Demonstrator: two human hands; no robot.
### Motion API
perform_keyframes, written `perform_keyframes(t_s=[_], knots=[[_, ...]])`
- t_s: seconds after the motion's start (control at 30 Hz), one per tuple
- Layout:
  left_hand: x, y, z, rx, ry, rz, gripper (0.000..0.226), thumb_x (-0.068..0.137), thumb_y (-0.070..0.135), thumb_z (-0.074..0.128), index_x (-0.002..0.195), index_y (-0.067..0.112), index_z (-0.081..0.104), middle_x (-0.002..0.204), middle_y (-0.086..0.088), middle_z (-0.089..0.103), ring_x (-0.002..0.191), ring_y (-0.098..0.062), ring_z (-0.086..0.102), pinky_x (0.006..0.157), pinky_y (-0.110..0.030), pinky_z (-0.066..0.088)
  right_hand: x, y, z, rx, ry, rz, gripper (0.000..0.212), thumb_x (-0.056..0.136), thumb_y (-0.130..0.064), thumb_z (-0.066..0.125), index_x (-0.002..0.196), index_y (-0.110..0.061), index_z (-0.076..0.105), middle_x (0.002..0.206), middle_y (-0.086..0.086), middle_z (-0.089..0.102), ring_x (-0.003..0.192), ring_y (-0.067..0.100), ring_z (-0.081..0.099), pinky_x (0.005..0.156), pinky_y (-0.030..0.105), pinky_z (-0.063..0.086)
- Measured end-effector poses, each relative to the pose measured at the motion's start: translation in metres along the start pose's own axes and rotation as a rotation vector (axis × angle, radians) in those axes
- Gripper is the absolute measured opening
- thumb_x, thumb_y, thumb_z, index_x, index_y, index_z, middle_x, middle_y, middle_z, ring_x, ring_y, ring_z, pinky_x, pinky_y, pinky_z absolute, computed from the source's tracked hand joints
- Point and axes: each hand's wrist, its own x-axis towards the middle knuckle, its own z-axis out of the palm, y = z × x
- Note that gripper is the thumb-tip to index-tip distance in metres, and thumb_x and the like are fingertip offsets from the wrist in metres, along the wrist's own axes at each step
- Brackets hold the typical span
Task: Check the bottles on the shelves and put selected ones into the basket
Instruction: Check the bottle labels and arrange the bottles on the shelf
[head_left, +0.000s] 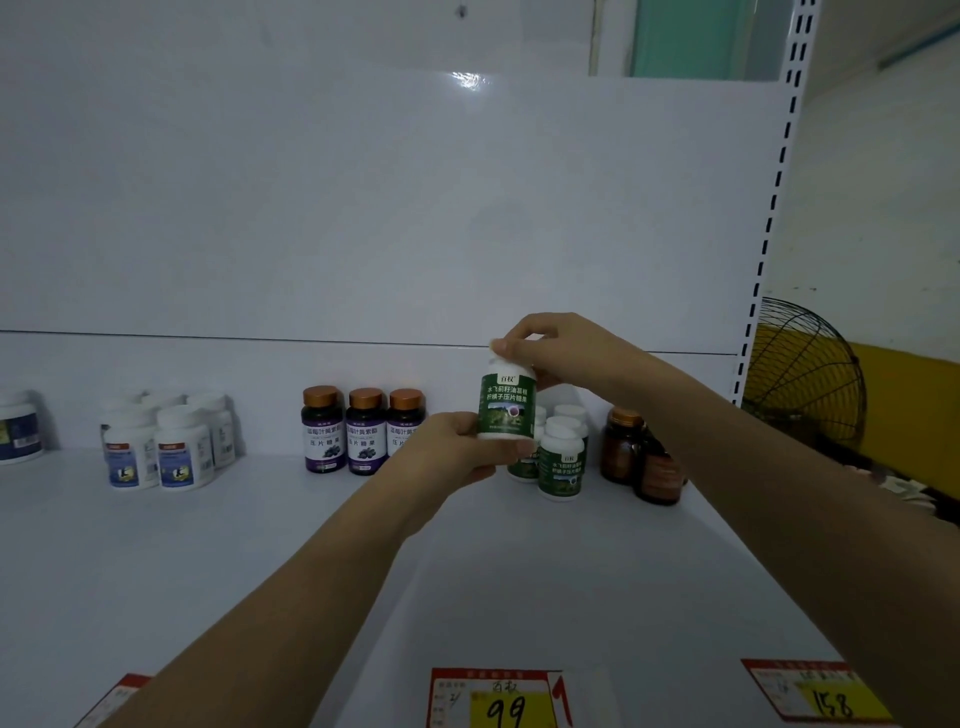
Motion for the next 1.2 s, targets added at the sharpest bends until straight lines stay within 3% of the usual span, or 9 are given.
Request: perform_keyframes(t_s=[0.2,0.37,0.5,0.57,0.7,0.83,0.97,1.07,1.2], knots=[[-0.003,0.004,-0.001,-0.141,-0.044,0.07,0.031,0.079,0.002,0.07,0.104,0.019,0.063,0.099,0.003,0.073,0.093,-0.005,0.068,0.084,-0.019,0.05,-0.007,-0.003,-0.003,0.067,0.073,-0.137,0.026,0.086,-0.04,0.065,0.102,-0.02,0.067,0.096,-0.001,0.071,0.091,0.014,0.068,0.089,0.032,0.054],[-0.006,0.01,0.0,0.019,0.004,0.12,0.039,0.079,0.017,0.073,0.116,0.016,0.062,0.104,0.002,0.072,0.1,-0.009,0.066,0.096,-0.029,0.047,-0.01,-0.005,-0.011,0.411,-0.057,-0.082,0.024,0.095,-0.014,0.053,0.118,-0.01,0.06,0.115,0.009,0.064,0.103,0.019,0.062,0.093,0.031,0.051],[-0.004,0.014,0.009,0.046,0.181,0.167,0.043,0.073,0.019,0.079,0.11,0.013,0.058,0.095,0.0,0.072,0.085,-0.005,0.066,0.065,-0.012,0.048,-0.008,-0.011,-0.005,0.197,0.031,-0.046,0.034,0.09,-0.041,0.059,0.112,-0.014,0.062,0.109,0.003,0.066,0.099,0.016,0.065,0.088,0.029,0.054],[-0.003,0.015,0.01,0.063,0.196,0.171,0.043,0.073,0.019,0.08,0.107,0.013,0.056,0.093,0.001,0.071,0.08,-0.003,0.064,0.054,-0.007,0.046,-0.007,-0.012,-0.007,0.166,0.105,-0.06,0.029,0.089,-0.038,0.063,0.106,-0.015,0.066,0.099,0.0,0.067,0.09,0.014,0.065,0.08,0.025,0.055],[-0.007,0.02,0.008,0.115,0.089,0.132,0.043,0.077,0.027,0.076,0.115,0.019,0.059,0.107,0.005,0.069,0.096,-0.006,0.063,0.082,-0.021,0.048,-0.007,-0.009,-0.01,0.308,0.051,-0.102,0.019,0.094,-0.015,0.057,0.11,-0.014,0.067,0.11,0.005,0.067,0.102,0.017,0.063,0.089,0.029,0.053],[-0.009,0.021,0.01,0.158,0.164,0.214,0.05,0.076,0.018,0.076,0.122,0.013,0.057,0.108,0.002,0.067,0.088,-0.003,0.063,0.064,-0.008,0.048,-0.007,-0.012,-0.003,0.636,-0.023,-0.085,0.02,0.094,-0.006,0.05,0.111,-0.008,0.06,0.106,0.007,0.065,0.102,0.02,0.061,0.097,0.031,0.048],[-0.011,0.015,0.012,0.158,0.316,0.276,0.05,0.071,0.019,0.081,0.114,0.013,0.055,0.099,0.004,0.066,0.083,0.001,0.062,0.058,-0.007,0.047,-0.008,-0.003,0.008,0.295,0.081,-0.052,0.035,0.087,-0.042,0.064,0.114,-0.019,0.063,0.11,-0.001,0.066,0.106,0.017,0.062,0.099,0.038,0.049],[-0.011,0.015,0.014,0.179,0.302,0.24,0.048,0.072,0.026,0.08,0.109,0.019,0.051,0.094,0.01,0.06,0.081,0.001,0.059,0.057,-0.007,0.042,-0.007,0.004,0.009,0.388,0.099,-0.041,0.04,0.088,-0.032,0.065,0.124,-0.017,0.059,0.119,0.006,0.064,0.107,0.018,0.063,0.097,0.036,0.051],[-0.008,0.013,0.012,0.199,0.188,0.19,0.054,0.079,0.028,0.074,0.126,0.016,0.052,0.114,0.003,0.063,0.097,-0.009,0.06,0.068,-0.012,0.043,-0.005,0.005,0.01,0.556,0.015,-0.047,0.036,0.093,-0.015,0.058,0.129,-0.013,0.053,0.119,0.008,0.064,0.111,0.02,0.061,0.096,0.035,0.051]])
